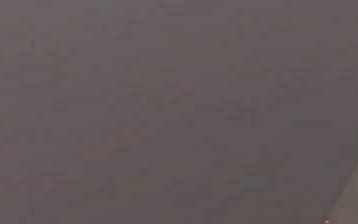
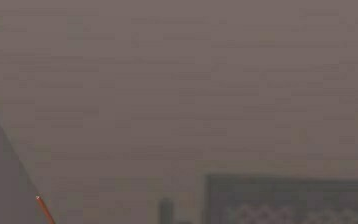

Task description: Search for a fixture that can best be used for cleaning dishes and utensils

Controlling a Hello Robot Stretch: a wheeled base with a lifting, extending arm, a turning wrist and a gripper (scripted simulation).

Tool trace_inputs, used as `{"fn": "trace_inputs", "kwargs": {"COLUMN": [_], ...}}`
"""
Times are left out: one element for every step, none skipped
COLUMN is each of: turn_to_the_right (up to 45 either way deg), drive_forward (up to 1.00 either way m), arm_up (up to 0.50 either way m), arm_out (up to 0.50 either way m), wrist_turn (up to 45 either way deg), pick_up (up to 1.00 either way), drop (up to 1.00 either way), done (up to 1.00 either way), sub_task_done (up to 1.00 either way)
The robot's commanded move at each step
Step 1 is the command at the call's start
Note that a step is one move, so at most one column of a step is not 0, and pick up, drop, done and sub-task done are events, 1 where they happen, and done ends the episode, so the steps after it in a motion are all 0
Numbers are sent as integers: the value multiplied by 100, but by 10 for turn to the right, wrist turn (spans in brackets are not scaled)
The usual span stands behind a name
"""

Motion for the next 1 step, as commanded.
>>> {"fn": "trace_inputs", "kwargs": {"turn_to_the_right": [-390], "drive_forward": [0], "arm_up": [0], "arm_out": [0], "wrist_turn": [0], "pick_up": [0], "drop": [0], "done": [0], "sub_task_done": [0]}}
